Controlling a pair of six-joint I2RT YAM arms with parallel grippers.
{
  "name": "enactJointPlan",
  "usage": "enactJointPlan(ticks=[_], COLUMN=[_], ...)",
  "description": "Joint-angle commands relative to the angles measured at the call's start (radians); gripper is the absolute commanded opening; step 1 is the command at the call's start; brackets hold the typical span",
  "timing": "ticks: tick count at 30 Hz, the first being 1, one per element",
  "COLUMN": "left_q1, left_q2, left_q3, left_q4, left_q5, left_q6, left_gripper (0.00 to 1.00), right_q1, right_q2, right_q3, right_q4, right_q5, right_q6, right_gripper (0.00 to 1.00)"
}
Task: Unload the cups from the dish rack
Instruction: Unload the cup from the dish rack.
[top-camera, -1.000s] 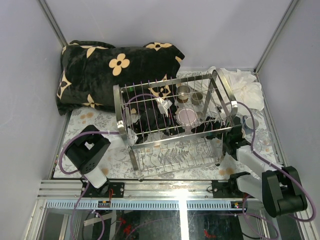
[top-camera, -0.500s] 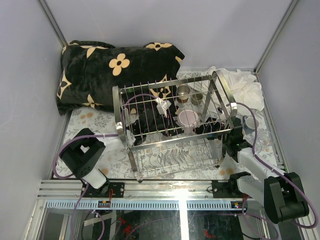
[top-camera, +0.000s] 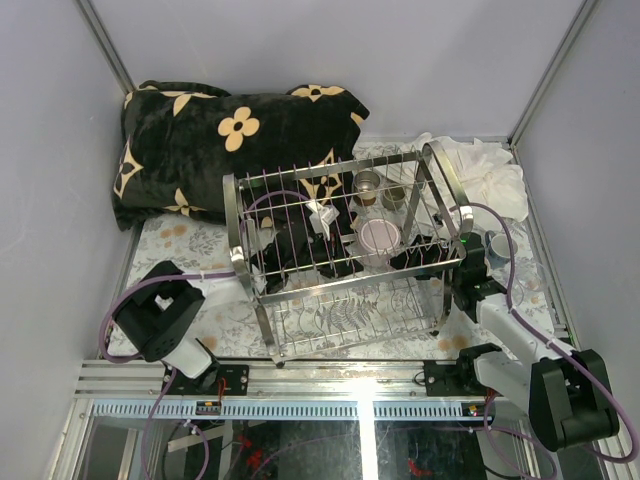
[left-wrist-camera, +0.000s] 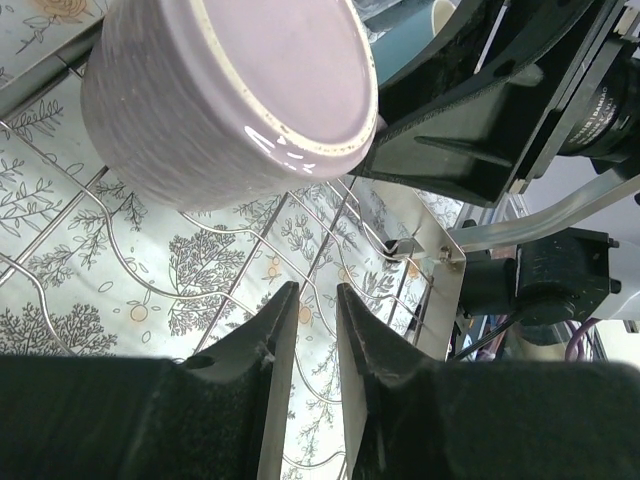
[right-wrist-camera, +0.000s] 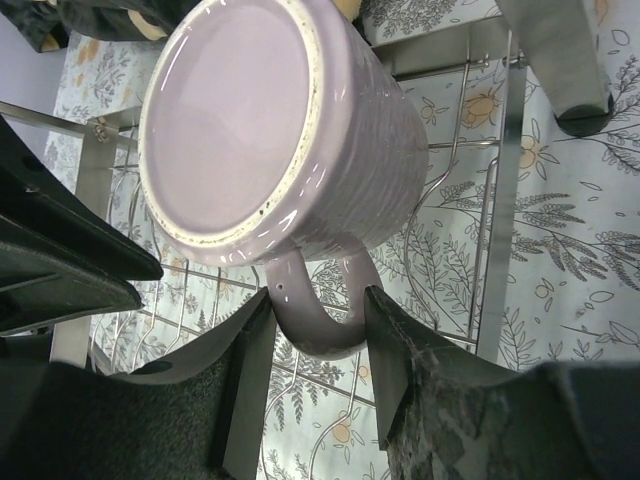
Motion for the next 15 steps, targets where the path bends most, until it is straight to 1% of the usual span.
enactJointPlan(ticks=[1, 4, 10, 15], left_q1=[-0.001, -0.002, -0.001, -0.002], left_q2=[-0.054, -0.069, -0.083, -0.085], left_q3=[-0.022, -0.028, -0.041, -0.046], left_q4=[0.031, 0.019, 0.011, 0.015], left_q5=[-0.036, -0.038, -0.04, -0.036], left_q6=[0.019, 0.026, 0.039, 0.041], left_gripper=[0.21, 0.21, 0.22, 0.23], right_q1=[0.008, 0.009, 0.014, 0.023], right_q2=[-0.025, -0.031, -0.015, 0.016], right_q3=[0.04, 0.048, 0.056, 0.059], right_q4=[-0.099, -0.118, -0.097, -0.067], right_q5=[0.088, 0.075, 0.035, 0.035], right_q6=[-0.037, -0.042, -0.045, -0.044], right_gripper=[0.45, 0.47, 0.53, 0.53])
